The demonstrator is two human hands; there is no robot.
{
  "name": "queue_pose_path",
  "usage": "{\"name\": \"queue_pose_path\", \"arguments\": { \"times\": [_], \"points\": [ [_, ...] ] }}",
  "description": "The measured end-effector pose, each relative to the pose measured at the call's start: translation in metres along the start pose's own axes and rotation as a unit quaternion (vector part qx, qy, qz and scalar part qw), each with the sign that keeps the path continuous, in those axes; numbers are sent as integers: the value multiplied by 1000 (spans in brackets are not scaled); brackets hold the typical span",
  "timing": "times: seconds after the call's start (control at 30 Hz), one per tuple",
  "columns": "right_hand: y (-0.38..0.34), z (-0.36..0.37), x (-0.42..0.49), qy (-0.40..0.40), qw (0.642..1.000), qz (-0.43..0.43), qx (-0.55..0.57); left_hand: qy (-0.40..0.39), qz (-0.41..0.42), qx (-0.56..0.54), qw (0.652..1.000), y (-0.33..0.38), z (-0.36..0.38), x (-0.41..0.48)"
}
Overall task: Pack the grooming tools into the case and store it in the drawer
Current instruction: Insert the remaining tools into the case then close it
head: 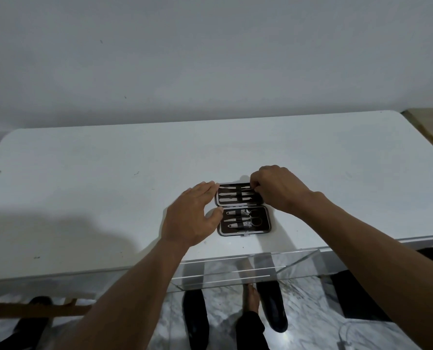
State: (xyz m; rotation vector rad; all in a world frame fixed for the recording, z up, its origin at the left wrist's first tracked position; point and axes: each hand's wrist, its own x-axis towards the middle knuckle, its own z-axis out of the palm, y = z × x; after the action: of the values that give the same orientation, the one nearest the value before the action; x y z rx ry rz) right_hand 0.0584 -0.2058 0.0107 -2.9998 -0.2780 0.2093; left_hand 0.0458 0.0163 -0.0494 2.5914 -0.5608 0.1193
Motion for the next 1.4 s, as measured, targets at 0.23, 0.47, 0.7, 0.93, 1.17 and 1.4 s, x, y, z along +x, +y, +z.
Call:
{"name": "queue_pose_path", "arguments": {
  "times": [0.23,0.47,0.7,0.93,1.17,1.4],
  "points": [
    [-1,2,0,8,1000,-12,5,2,-1,3,1000,0,0,0],
    [-1,4,2,13,999,-31,-3,0,0,5,1000,1,-1,1],
    [-7,5,7,22,999,-24,14,1,0,3,1000,2,-2,1],
    [-12,7,12,19,999,-18,41,3,-2,-6,1000,2,-3,1],
    [-15,9,14,28,997,-9,78,2,0,-8,1000,1,-2,1],
    [-19,7,13,22,993,-3,112,4,-1,-4,1000,1,-2,1]
  ]
}}
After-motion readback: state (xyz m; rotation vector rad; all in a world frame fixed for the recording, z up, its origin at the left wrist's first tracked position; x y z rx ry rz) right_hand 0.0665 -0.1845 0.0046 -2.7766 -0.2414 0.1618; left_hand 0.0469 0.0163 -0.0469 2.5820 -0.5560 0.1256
